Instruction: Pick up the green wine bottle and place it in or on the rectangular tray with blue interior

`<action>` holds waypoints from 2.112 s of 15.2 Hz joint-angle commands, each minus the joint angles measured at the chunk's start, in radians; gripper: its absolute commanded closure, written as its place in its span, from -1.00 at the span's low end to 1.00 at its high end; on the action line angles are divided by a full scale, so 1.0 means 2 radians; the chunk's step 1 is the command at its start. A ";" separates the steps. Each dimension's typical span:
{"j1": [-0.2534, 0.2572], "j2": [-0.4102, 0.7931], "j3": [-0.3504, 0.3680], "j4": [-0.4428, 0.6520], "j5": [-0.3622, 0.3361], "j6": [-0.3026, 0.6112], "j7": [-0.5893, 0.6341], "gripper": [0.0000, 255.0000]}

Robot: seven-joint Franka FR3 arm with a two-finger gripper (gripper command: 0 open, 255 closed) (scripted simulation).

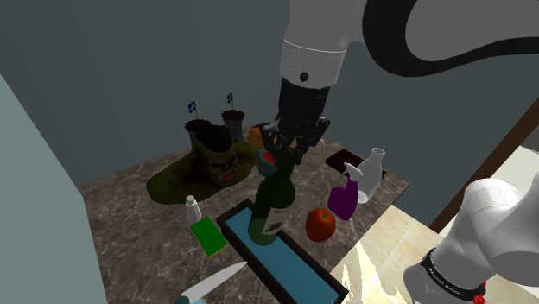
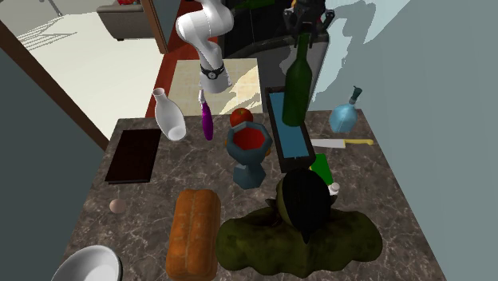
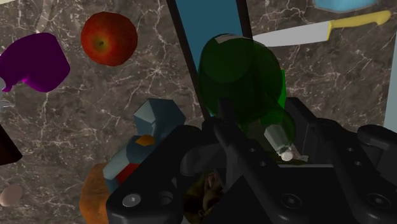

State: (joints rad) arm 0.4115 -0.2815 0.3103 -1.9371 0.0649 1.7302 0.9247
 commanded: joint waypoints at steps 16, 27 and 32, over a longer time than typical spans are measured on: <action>0.001 -0.003 0.002 -0.056 0.002 0.054 -0.001 -1.00; 0.000 -0.002 0.000 0.008 0.001 -0.010 0.000 -1.00; 0.000 -0.002 0.000 0.008 0.001 -0.010 0.000 -1.00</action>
State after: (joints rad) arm 0.4121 -0.2864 0.3095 -1.9211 0.0659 1.7107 0.9254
